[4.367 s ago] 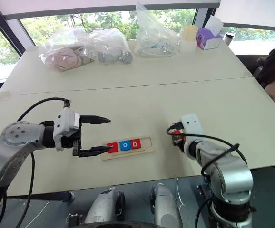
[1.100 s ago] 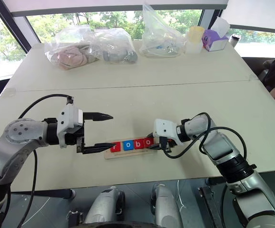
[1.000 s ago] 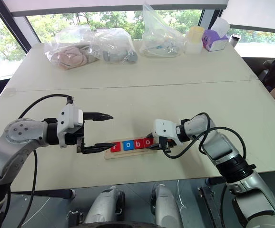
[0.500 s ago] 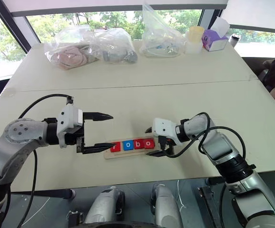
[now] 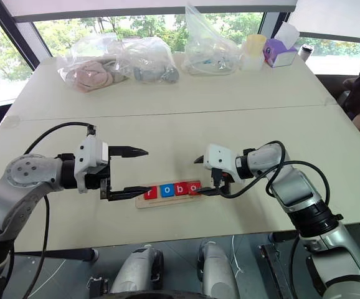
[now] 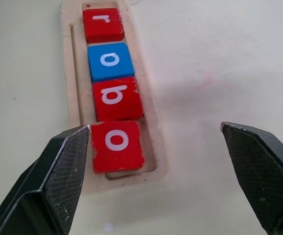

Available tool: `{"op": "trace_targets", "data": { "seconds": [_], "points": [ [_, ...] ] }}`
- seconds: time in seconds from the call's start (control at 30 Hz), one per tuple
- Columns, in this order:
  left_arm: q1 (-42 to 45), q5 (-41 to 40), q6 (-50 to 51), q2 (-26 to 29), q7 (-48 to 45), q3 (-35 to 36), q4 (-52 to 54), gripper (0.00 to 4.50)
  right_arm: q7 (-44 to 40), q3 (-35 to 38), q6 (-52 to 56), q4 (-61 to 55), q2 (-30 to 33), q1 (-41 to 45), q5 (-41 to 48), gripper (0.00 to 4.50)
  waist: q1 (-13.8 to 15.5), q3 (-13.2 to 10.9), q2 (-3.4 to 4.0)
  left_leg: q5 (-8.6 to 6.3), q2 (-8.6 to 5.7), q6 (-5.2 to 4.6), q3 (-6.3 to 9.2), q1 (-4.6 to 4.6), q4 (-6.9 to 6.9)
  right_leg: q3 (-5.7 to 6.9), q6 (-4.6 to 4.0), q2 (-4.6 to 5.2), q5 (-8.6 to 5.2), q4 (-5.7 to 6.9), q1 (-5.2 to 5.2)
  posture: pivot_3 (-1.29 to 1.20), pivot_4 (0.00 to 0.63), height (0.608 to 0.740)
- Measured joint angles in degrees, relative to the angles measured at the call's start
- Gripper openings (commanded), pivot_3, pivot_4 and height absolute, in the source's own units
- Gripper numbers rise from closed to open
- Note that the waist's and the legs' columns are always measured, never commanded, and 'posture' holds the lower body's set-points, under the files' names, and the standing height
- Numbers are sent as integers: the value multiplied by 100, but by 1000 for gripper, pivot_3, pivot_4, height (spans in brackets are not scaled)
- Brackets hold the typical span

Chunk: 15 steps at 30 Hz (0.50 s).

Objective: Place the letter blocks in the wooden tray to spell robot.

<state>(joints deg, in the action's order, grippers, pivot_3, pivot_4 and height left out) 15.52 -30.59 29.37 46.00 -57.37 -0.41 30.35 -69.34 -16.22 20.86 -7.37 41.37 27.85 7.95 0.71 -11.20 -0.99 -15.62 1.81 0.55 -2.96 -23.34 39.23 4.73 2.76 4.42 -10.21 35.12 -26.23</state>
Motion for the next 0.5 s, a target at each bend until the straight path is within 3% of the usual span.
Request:
{"op": "trace_targets", "data": {
  "seconds": [0.5],
  "points": [
    [1, -1, 1, 0, 4, 0, -1, 4500, 193, -149, -511, 424, -68, -89, -393, 4388, 2, 0, 0, 1, -1, 1, 0, 0, 0, 0, -1, 0, 2, 0, 1, 0, 150, 740]
  ]
}}
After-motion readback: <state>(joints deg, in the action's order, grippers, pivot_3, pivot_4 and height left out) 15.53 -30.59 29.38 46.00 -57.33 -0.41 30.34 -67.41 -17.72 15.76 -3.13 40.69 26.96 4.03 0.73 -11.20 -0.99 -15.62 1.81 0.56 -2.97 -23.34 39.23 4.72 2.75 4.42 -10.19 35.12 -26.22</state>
